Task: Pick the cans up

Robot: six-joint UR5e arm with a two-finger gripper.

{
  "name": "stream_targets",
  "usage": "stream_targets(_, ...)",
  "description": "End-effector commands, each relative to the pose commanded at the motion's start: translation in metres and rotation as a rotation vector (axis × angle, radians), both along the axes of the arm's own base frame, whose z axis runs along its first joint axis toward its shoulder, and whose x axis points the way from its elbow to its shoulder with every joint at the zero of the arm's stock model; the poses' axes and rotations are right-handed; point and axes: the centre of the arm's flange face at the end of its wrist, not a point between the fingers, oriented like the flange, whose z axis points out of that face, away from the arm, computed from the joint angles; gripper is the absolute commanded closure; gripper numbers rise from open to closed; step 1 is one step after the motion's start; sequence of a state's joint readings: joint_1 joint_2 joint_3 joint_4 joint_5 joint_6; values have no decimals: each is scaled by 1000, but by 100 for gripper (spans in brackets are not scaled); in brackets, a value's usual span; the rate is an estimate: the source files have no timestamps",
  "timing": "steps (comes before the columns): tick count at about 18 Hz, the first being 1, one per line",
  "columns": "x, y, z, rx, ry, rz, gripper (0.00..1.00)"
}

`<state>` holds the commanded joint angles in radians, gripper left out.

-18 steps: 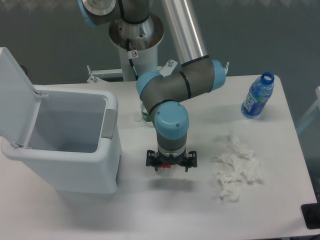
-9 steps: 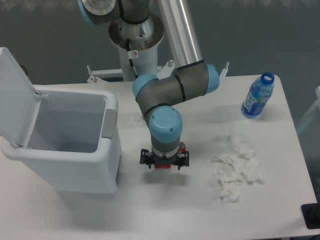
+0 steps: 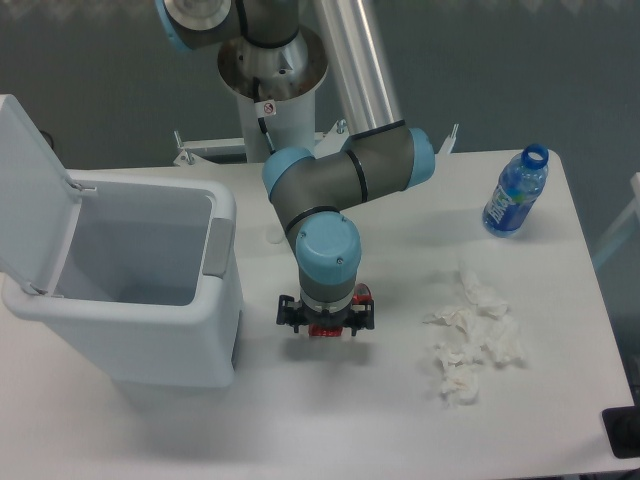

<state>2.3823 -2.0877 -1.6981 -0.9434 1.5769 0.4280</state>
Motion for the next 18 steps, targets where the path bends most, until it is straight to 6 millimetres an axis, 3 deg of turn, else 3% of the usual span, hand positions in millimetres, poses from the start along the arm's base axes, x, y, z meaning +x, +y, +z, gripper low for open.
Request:
stream_targets(5, -1, -1, 0, 0, 0, 0, 2)
stream_targets(9, 0, 0, -1, -2, 0, -6, 15)
stream_targets(14, 0, 0, -1, -4, 2, -8, 19)
stream_targets(18, -1, 0, 0, -5, 3, -9, 30)
